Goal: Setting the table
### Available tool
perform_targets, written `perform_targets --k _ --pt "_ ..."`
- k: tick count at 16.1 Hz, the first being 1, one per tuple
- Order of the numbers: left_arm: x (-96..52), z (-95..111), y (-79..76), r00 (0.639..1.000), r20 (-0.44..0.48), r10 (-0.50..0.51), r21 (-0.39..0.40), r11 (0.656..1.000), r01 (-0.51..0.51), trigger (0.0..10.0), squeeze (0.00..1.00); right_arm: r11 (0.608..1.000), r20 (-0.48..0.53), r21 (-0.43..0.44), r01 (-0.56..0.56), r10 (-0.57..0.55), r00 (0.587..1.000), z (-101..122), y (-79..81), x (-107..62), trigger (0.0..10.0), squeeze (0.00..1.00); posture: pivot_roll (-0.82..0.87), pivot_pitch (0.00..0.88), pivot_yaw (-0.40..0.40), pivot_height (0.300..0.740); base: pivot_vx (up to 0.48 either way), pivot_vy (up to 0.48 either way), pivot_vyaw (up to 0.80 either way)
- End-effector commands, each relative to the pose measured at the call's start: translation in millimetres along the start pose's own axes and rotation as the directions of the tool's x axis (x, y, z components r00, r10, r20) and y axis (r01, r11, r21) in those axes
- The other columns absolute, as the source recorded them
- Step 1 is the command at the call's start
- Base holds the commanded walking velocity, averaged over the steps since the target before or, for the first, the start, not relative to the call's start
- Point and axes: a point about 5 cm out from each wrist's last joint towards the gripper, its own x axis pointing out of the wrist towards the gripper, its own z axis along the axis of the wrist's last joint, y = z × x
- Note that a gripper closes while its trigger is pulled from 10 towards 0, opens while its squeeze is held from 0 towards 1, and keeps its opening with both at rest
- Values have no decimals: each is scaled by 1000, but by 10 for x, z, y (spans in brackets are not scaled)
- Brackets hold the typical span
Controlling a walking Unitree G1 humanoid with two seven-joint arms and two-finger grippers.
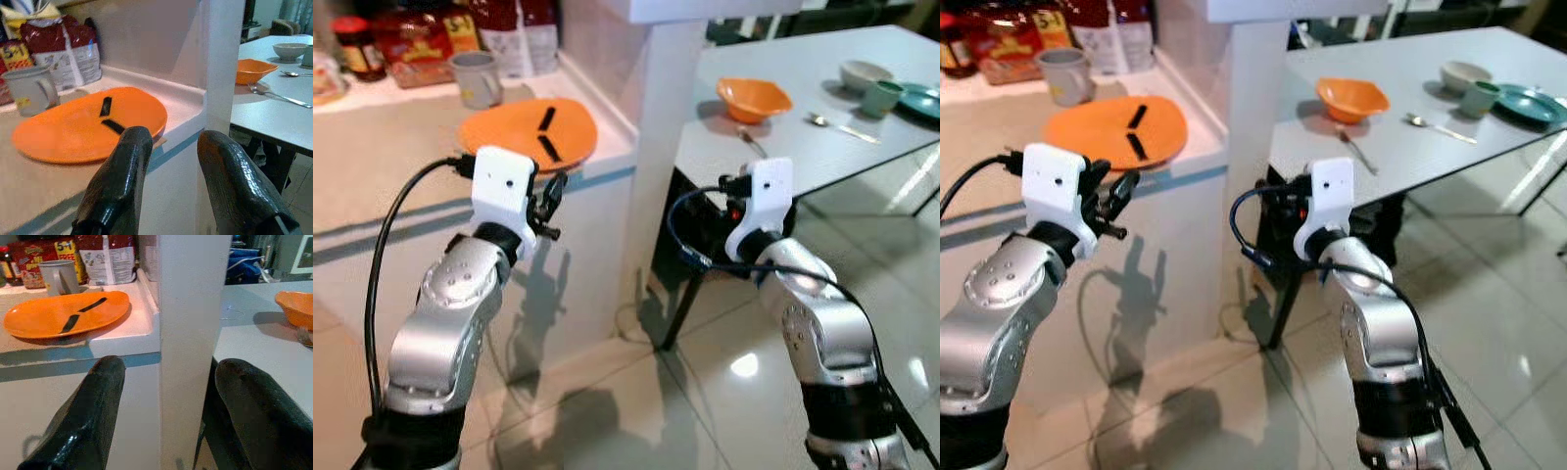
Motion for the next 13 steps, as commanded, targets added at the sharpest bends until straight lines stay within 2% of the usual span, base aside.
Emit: perform_targets --k 1,4,9,13 --pt "-24 41 8 1000 17 0 -1 1000 0 10000 0 1000 5 -19 -14 14 1000 30 22 1 10000 1000 86 18 -52 740 398 0 800" --pt "-42 40 29 1000 16 15 5 1000 -15 10000 0 999 -4 -35 -15 14 1000 14 23 3 10000 1000 86 16 -52 740 456 0 800" --pt "-61 15 35 1000 2 11 14 1000 -11 10000 0 998 -7 -61 -5 4 1000 21 -16 17 10000 1000 83 7 -52 740 464 0 0" --pt "-64 1 69 999 -2 35 12 999 -35 10000 0 990 -57 -93 -108 103 993 -16 19 -26 10000 1000 82 0 -60 740 458 0 0"
